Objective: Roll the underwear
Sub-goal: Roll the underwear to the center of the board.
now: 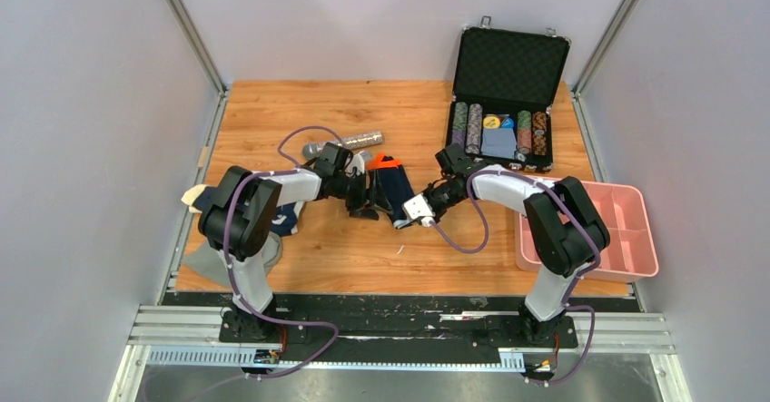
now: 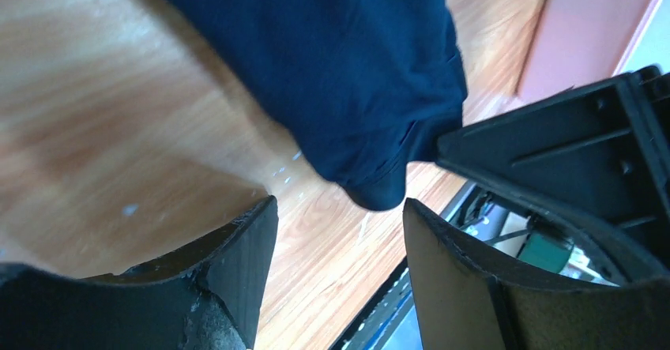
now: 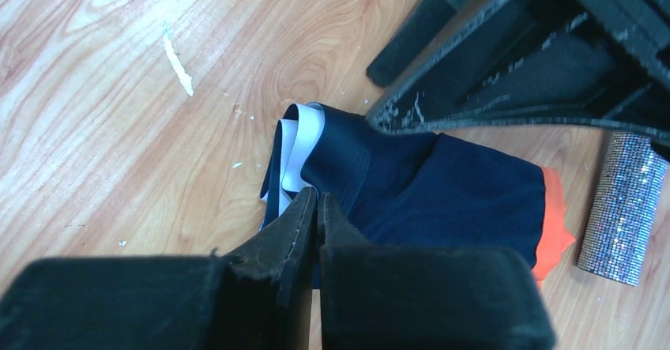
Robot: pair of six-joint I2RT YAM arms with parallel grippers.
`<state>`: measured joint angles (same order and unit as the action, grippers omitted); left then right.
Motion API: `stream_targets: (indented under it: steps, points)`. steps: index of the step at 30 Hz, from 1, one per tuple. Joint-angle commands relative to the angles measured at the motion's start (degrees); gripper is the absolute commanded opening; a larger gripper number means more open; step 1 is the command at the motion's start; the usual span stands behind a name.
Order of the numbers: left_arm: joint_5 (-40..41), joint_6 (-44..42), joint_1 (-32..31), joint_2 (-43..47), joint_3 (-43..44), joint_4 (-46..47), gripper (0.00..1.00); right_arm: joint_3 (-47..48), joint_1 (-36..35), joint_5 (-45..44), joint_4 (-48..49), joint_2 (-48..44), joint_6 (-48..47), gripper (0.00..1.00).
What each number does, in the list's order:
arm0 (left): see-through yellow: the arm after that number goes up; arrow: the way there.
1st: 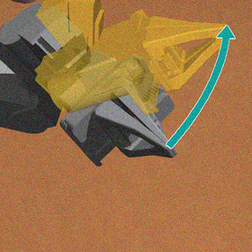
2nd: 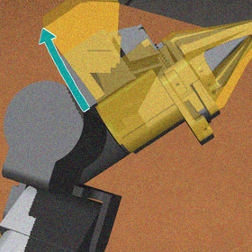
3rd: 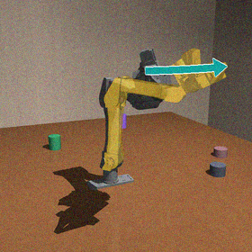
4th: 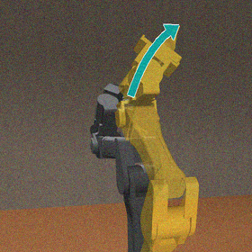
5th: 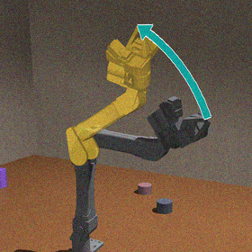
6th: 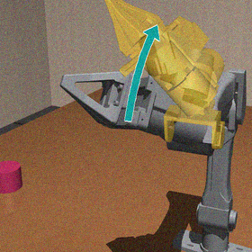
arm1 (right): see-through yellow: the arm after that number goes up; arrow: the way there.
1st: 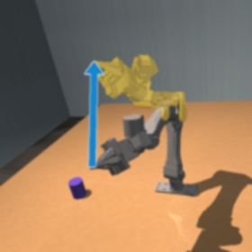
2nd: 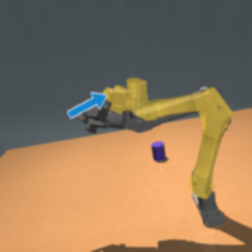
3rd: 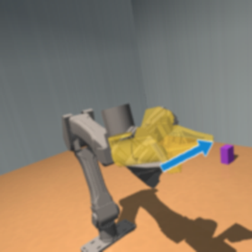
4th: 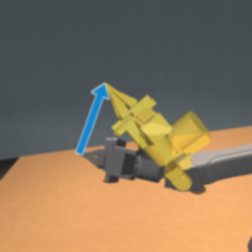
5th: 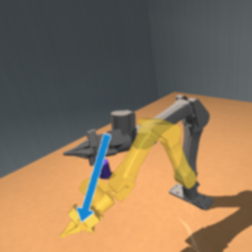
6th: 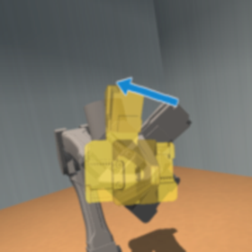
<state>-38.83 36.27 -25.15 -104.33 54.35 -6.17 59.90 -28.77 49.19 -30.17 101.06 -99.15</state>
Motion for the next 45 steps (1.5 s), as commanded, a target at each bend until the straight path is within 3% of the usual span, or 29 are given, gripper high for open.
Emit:
stream_targets:
  steps: [1,3,7,10,13,18,24,25,26,27,35,37,41,45]
  points:
    - [0.59,2.80,-1.57,-4.40,2.80,2.30,0.70,-0.43,0.28,2.79,2.33,0.55,1.18,0.04]
    - [0.89,2.26,-2.31,-5.43,4.32,0.86,0.69,-0.29,0.45,2.36,2.60,0.49,2.31,0.08]
    - [4.92,0.37,-2.59,-4.71,6.64,-4.76,0.68,2.21,2.14,1.97,1.19,-1.76,8.73,0.32]
    - [6.46,-1.25,-2.48,-3.99,8.23,-8.09,0.68,5.46,3.60,2.04,-3.81,-4.46,16.71,0.39]
    - [8.20,-3.76,-1.95,-4.69,11.63,-12.92,0.69,9.40,4.44,0.58,-5.18,-6.62,37.27,0.45]
    - [7.70,-4.47,0.33,-3.00,11.48,-12.38,0.69,14.15,4.69,-4.25,-6.23,-5.78,71.91,0.49]
    - [6.05,-4.86,1.63,-0.73,9.64,-11.46,0.69,20.51,5.91,-2.41,-17.19,7.69,95.90,0.60]
    - [5.98,-4.92,1.78,-0.31,9.38,-11.44,0.69,20.33,5.95,-3.04,-16.36,8.49,97.57,0.69]
    - [6.01,-4.92,1.84,-0.15,8.78,-11.38,0.69,20.05,5.76,-4.62,-15.14,8.41,97.80,0.94]
    - [6.04,-4.87,1.93,0.41,8.51,-11.02,0.69,20.10,5.66,-6.07,-14.21,8.19,98.01,0.99]
    - [6.78,-3.86,2.21,3.11,4.75,-9.06,0.68,20.73,5.66,-4.98,-12.16,13.20,104.65,1.00]
    - [7.11,-3.47,2.21,3.54,4.39,-8.77,0.68,19.36,5.70,-4.53,-11.59,13.82,106.64,0.94]
    - [7.63,-3.44,2.21,4.63,3.58,-8.26,0.69,16.86,5.70,-3.14,-9.32,14.22,111.11,0.66]
    - [7.72,-3.23,2.21,5.48,2.50,-7.58,0.69,16.48,5.75,-3.45,-7.75,14.81,112.93,0.57]
